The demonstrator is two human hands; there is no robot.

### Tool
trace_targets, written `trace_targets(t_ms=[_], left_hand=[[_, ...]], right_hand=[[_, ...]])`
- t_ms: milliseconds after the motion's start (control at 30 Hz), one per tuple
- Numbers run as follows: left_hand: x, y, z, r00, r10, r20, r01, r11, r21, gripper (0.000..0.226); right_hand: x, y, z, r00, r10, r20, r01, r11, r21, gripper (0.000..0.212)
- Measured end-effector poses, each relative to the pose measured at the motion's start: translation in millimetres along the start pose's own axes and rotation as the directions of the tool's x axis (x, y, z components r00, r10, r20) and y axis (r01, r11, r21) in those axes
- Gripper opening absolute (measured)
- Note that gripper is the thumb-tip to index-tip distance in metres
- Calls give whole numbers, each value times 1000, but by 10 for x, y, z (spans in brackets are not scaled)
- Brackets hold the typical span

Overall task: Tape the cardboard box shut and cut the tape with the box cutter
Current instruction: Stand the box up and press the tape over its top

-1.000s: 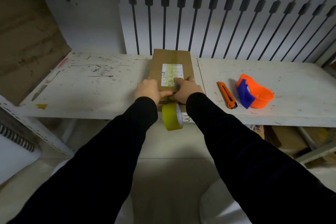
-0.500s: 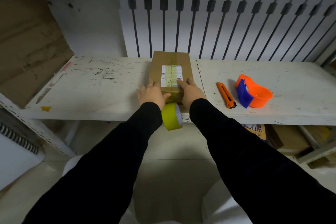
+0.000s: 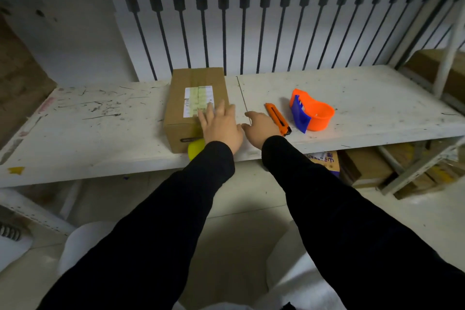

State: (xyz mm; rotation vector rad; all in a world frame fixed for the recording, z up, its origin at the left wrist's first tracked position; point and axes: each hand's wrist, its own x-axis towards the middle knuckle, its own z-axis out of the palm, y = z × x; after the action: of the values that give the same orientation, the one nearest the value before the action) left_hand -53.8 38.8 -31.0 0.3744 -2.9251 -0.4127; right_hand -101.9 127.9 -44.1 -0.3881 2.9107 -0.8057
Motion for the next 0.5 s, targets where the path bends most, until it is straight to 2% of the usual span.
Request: trace_targets(t_ms=[133, 267, 333, 433, 500], left_hand=[[10, 233, 175, 989, 136, 65, -133, 990, -49, 46], [58, 347, 344, 978, 188, 86, -193, 980, 45, 44], [102, 405, 397, 962, 225, 155, -233, 972, 32, 46], [174, 457, 525, 914, 233, 333, -191, 969, -156, 44], [223, 448, 619, 902, 202, 382, -145, 974, -172, 43]], right_hand=[[14, 227, -13, 997, 73, -18, -72, 997, 35, 42], [115, 444, -1, 988, 148, -33, -147, 989, 31, 41], [202, 531, 10, 982, 182, -48, -181, 983, 25, 43], [344, 662, 81, 977, 205, -54, -205, 979, 10, 43], [428, 745, 161, 975, 215, -60, -216, 976, -13, 40]])
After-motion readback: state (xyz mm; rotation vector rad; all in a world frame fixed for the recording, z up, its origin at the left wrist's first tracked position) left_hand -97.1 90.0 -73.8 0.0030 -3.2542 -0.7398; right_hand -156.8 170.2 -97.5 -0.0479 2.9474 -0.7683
